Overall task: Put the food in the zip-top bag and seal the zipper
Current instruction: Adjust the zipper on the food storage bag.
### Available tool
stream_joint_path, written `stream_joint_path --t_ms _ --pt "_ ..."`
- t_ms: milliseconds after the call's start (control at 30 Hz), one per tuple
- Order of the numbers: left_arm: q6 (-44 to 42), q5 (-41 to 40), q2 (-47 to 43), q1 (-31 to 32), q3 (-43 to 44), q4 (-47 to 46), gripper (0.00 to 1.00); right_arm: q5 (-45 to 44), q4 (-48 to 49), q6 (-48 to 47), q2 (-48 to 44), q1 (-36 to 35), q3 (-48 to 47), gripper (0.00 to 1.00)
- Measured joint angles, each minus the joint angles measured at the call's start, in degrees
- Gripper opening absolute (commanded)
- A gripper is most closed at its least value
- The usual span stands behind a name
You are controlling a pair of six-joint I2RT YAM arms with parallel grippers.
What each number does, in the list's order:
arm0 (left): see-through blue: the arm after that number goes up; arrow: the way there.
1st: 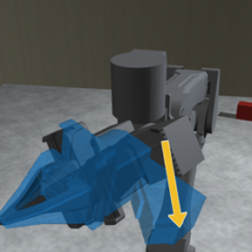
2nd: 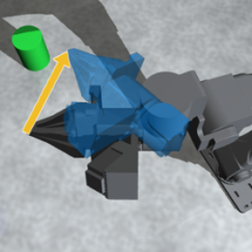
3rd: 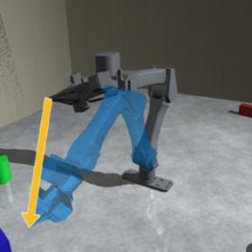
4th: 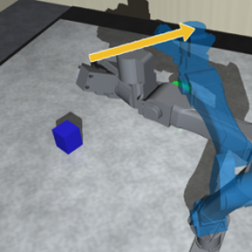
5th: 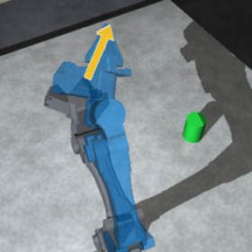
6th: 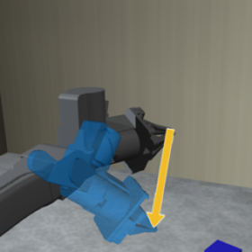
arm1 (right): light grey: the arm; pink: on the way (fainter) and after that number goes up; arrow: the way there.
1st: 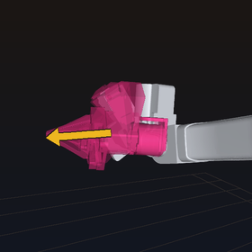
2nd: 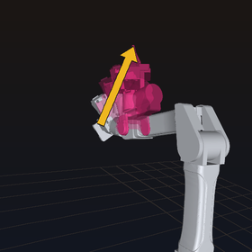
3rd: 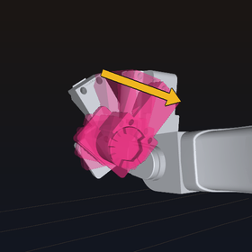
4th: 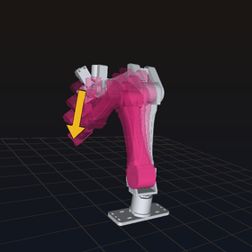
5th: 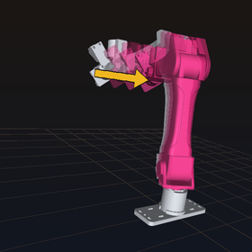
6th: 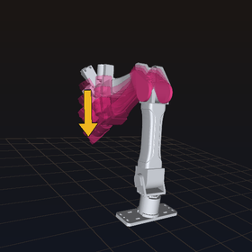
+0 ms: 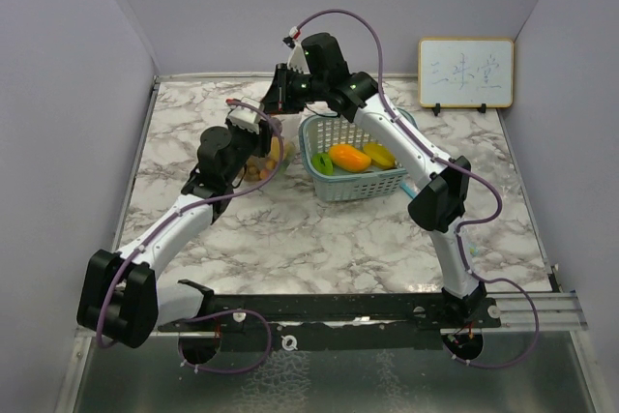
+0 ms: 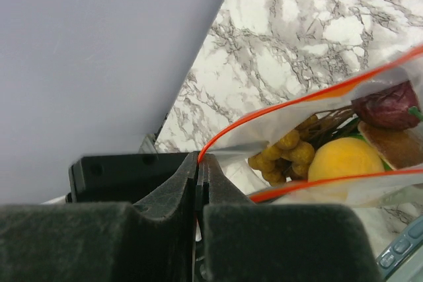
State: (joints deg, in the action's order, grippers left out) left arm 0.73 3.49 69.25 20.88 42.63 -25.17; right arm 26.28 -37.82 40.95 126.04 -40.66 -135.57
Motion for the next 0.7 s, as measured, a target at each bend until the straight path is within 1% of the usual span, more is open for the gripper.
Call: stream_joint_path --t_ms 67,200,233,300,333,467,533,600,700 --pt "0.3 0.4 0.9 0.2 0.0 -0.3 0.01 -0.1 -0.2 0.0 0.0 0.0 0.0 0.02" --pt "0.4 1.0 1.6 0.3 0.3 -0.4 0.00 -0.2 -1.4 -0.1 0.0 0.2 0.0 0.02" --pt "0.5 1.0 1.6 0.3 0.3 -0.3 0.00 -0.3 -1.6 -0.1 0.0 0.2 0.0 0.07" --pt "0.4 1.0 1.4 0.3 0.3 0.4 0.00 -0.9 -1.7 0.0 -0.1 0.7 0.2 0.26" --pt "0.4 1.0 1.3 0.3 0.3 1.0 0.00 -1.3 -1.7 0.1 -0.2 0.8 0.7 0.31" --pt "-0.4 1.6 0.5 0.2 1.2 6.5 0.00 -2.8 -0.5 -3.6 -2.1 2.4 4.0 0.60" --pt "-1.1 3.1 -0.2 0.1 2.5 10.3 0.00 -3.3 2.2 -8.7 -4.2 4.0 7.3 0.67" --pt "-1.7 5.4 -1.0 0.1 5.2 15.7 0.00 -3.3 3.9 -13.9 -6.6 5.0 10.1 0.67" --pt "-2.2 8.1 -1.9 0.0 12.2 24.8 0.00 -2.6 6.5 -23.9 -10.4 7.4 12.4 0.67"
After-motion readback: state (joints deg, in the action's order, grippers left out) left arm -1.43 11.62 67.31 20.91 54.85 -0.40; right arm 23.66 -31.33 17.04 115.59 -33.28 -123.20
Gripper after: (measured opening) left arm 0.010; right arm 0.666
